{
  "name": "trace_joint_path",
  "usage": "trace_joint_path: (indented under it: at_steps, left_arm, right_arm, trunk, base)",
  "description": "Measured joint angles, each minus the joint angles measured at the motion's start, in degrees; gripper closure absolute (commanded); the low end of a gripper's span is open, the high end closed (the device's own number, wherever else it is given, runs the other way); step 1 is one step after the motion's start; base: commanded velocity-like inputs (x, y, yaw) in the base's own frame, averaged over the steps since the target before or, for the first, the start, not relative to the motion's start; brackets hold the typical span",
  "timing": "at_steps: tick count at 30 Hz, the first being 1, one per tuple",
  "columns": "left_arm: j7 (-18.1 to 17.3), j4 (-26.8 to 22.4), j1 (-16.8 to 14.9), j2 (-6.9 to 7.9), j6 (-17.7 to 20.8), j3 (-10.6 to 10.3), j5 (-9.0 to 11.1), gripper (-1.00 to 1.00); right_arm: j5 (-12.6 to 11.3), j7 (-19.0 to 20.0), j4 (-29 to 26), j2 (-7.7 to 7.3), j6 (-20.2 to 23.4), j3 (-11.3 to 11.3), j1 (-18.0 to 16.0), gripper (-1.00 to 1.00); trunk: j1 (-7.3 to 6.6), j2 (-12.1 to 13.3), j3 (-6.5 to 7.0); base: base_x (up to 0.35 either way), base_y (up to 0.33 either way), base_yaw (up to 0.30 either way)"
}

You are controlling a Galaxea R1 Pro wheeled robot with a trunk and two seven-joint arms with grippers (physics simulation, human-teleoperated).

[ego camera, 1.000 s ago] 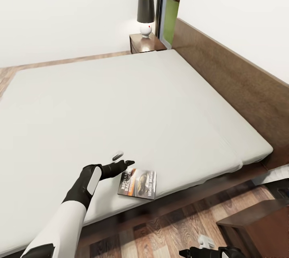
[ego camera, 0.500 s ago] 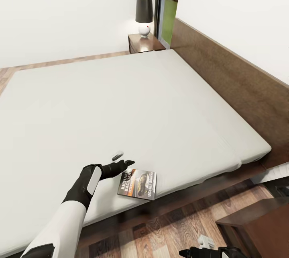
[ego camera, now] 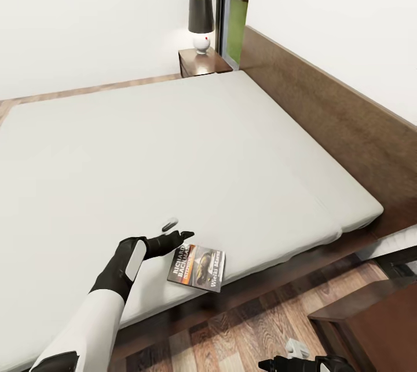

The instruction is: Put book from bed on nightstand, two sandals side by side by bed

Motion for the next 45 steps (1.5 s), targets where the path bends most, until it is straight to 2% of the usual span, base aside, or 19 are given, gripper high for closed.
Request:
trace_joint_path:
  at_steps: [19, 45]
  left_arm:
    - [0.0, 0.0, 0.0, -0.01, 0.0, 0.0, 0.0, -1.0]
    - [0.0, 0.0, 0.0, 0.01, 0.0, 0.0, 0.0, -1.0]
  right_arm:
    - [0.0, 0.0, 0.0, 0.0, 0.0, 0.0, 0.0, -1.0]
    - [0.0, 0.1, 0.0, 0.0, 0.0, 0.0, 0.0, -1.0]
  trunk:
    - [0.01, 0.0, 0.0]
    - [0.0, 0.0, 0.0]
  base:
    - [-0.061, 0.0, 0.0]
    - [-0.002, 0.0, -0.038]
